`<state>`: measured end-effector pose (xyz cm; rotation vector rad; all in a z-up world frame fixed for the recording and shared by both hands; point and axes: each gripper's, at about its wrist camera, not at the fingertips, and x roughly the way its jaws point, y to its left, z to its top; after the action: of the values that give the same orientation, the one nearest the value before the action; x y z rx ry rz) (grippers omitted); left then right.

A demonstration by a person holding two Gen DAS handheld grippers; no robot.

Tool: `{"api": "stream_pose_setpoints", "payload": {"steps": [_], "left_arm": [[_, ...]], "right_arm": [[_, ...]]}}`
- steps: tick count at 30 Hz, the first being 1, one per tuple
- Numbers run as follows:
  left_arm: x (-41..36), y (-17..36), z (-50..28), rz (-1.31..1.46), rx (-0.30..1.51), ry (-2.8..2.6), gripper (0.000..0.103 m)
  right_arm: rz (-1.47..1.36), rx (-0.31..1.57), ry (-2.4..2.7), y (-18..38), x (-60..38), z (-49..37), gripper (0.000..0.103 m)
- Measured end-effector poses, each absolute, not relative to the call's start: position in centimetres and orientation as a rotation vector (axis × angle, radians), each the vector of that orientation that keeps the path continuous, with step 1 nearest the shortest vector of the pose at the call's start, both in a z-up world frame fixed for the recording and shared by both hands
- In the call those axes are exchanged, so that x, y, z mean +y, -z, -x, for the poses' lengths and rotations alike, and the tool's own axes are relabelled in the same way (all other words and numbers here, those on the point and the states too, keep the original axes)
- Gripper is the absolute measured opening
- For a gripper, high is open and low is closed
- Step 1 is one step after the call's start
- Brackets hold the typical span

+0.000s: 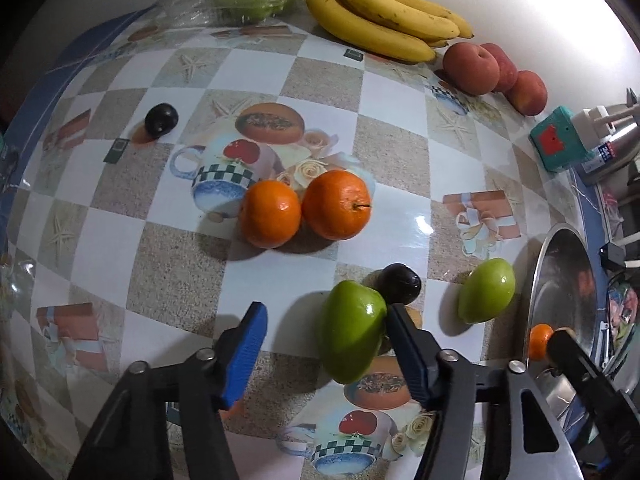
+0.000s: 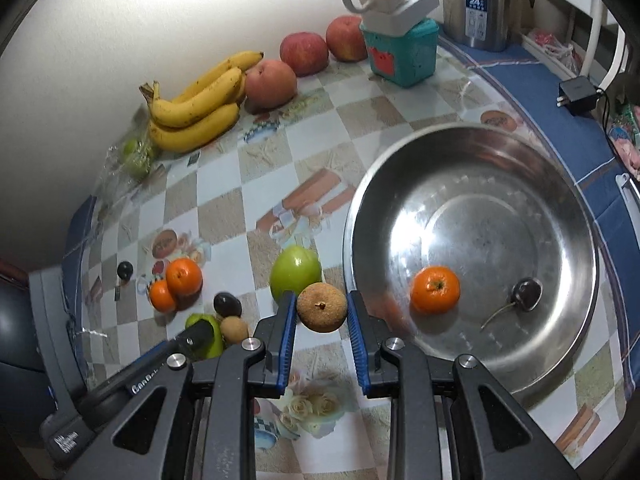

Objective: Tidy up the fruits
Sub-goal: 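Grasp the brown kiwi with the right gripper while the left gripper grasps the green apple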

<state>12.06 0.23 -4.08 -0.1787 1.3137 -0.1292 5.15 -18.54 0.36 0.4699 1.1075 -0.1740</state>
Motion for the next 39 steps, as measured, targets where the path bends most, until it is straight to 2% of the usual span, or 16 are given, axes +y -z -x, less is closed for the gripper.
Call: {"api": "stream_pose_setpoints", "payload": {"steps": [3,6,25,39], "left_arm": [[-0.6,4.0,-12.2,0.168,1.308,0.153,0.049],[-1.1,4.2,-12.3,0.177,1.307,0.167,0.043],[-2.3,4.0,-11.9,0.081,1.269,0.146,0.043],[-0.4,4.9,-12.0,0.21,1.282,0.121,0.043]], "right_arm": [[-0.488,1.119,0.149,0.0,-18.4,-5.0,0.026],[-0.507,1.116,0.132,0.0,-18.3,-4.7,0.026],[-0.592,1.112,0.103,0.4,-19.7,-3.9,0.026],[-0.632,1.098,0.097,0.3,-20.6,-3.5,0.026]]}}
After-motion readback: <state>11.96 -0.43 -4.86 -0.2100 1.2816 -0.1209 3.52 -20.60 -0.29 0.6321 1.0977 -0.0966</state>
